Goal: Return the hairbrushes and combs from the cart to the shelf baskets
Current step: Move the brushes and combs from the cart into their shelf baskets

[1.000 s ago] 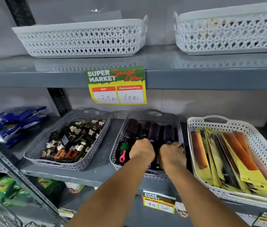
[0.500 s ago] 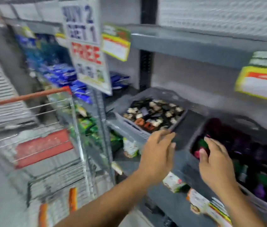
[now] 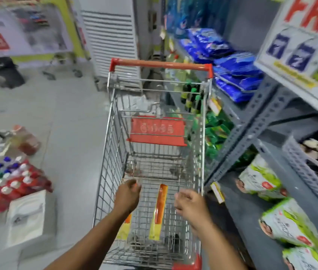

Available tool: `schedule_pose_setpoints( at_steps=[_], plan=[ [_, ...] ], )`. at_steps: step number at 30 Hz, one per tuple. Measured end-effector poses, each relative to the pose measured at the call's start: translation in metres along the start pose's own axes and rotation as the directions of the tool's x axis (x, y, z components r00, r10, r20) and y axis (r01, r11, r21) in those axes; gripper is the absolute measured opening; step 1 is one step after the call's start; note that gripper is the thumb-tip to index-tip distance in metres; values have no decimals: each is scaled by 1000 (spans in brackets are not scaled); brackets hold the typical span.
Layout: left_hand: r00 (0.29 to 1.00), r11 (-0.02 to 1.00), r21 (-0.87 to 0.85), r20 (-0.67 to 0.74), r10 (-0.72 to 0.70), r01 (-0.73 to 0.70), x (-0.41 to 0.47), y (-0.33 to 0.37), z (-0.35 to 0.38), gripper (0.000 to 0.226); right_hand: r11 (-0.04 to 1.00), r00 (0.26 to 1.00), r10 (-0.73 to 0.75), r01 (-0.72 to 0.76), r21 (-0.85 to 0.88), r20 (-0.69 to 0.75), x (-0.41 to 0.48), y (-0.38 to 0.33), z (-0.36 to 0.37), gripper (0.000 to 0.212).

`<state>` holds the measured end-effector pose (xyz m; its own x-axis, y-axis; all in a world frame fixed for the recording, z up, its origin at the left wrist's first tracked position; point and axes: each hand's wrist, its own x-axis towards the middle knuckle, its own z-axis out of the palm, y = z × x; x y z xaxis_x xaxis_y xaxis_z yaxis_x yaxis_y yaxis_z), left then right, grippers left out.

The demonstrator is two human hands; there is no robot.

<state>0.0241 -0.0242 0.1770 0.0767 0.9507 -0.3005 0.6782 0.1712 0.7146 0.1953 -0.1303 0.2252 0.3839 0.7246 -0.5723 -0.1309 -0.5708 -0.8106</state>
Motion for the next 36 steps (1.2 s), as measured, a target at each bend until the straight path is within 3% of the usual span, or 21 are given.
schedule_pose_setpoints(
  at_steps=[3, 8, 14, 17, 20, 22, 27, 30, 36],
  plan=[
    [980, 979, 154, 127, -155, 135, 25, -44, 24, 40, 981, 985, 169, -166, -105, 19, 44, 23, 38, 4],
    [933, 918, 316, 185, -309, 241, 51, -99, 65, 36, 858, 927, 340, -374, -352, -158, 109, 92, 75, 26],
    [962, 901, 403, 144, -233, 158, 69, -126, 101, 52, 697, 890, 355, -457, -553, -287, 166, 135, 96, 31],
    [949, 849, 493, 127, -288, 192, 79, -132, 108, 62, 679, 866, 364, -498, -539, -342, 183, 144, 106, 41],
    [942, 829, 497, 64, -329, 256, 90, -141, 113, 47, 642, 833, 376, -550, -533, -406, 191, 151, 114, 47],
    [915, 808, 481, 30, -402, 339, 96, -144, 118, 48, 611, 812, 377, -579, -540, -445, 191, 154, 116, 52],
    [860, 795, 372, -20, -509, 479, 106, -148, 129, 19, 625, 809, 352, -577, -526, -470, 193, 157, 110, 35],
    [840, 792, 321, -20, -542, 519, 110, -150, 127, 14, 653, 828, 331, -547, -524, -452, 191, 157, 100, 26],
    [821, 816, 242, 104, -561, 526, 114, -137, 118, 5, 806, 873, 316, -453, -380, -372, 186, 141, 90, 20]
  ],
)
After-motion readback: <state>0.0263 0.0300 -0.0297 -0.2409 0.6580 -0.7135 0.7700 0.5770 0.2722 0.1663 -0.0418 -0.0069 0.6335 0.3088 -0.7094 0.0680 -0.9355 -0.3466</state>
